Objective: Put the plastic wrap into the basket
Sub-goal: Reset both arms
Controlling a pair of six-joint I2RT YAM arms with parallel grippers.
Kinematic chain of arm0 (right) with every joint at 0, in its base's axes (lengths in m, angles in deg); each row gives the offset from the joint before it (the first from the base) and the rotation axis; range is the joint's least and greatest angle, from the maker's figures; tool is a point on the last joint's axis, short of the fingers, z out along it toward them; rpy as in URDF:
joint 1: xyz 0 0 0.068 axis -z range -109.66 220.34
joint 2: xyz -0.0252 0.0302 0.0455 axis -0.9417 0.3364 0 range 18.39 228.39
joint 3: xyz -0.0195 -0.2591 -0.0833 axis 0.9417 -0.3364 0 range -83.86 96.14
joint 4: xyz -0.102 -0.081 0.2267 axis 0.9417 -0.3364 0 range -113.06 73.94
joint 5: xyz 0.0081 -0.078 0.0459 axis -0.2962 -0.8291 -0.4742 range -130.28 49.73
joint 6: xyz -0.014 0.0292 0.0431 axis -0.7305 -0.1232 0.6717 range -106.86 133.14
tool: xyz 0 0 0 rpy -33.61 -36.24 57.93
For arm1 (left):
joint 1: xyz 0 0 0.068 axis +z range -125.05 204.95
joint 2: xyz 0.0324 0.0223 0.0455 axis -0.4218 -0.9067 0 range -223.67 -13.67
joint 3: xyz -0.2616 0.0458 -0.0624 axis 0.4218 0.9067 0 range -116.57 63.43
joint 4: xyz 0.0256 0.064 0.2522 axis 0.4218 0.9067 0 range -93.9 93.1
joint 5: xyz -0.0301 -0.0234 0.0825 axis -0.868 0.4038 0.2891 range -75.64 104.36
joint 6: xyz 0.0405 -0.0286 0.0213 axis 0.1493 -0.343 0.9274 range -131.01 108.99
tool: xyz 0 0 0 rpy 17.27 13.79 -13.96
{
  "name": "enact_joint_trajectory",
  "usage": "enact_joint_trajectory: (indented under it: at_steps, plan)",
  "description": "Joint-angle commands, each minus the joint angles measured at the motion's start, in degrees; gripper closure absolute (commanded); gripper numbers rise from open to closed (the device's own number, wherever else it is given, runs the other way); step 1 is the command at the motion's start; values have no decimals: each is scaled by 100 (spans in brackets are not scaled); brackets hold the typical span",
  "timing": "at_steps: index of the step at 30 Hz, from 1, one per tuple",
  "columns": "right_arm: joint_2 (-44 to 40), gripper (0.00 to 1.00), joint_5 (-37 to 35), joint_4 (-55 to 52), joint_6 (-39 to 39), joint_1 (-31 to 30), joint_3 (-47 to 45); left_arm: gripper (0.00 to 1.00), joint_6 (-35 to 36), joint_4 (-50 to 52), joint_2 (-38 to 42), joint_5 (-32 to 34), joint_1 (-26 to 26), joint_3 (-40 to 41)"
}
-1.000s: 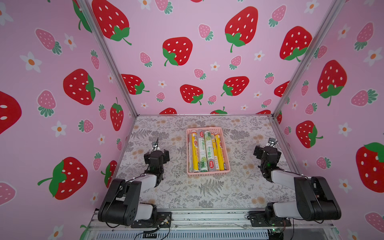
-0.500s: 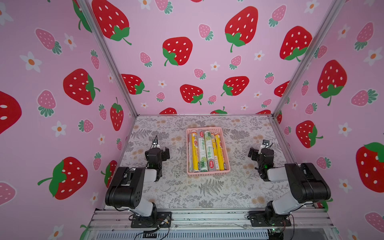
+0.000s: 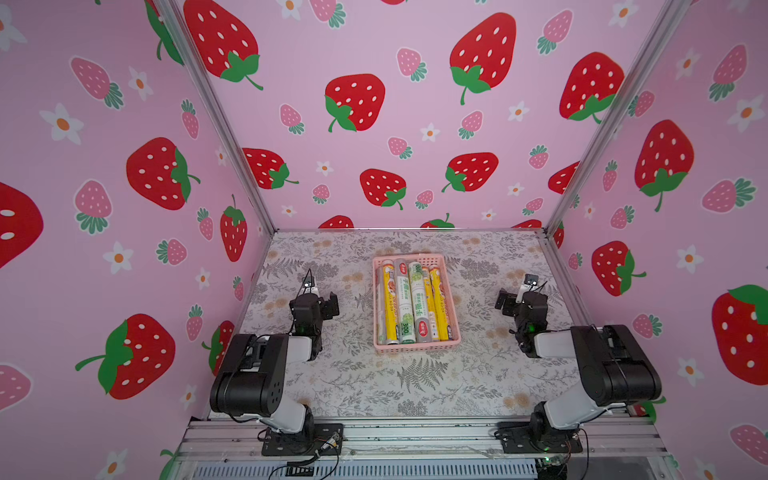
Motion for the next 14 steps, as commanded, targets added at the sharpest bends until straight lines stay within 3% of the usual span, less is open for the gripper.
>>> enact_joint_trajectory:
  at_steps: [1,14]
  plan:
    - [1,0,33,32,-56,44,38,0,-14,59,-9,-65,22,-146]
    - [-2,0,39,21,-54,38,47,0,-22,80,-13,-73,31,-153]
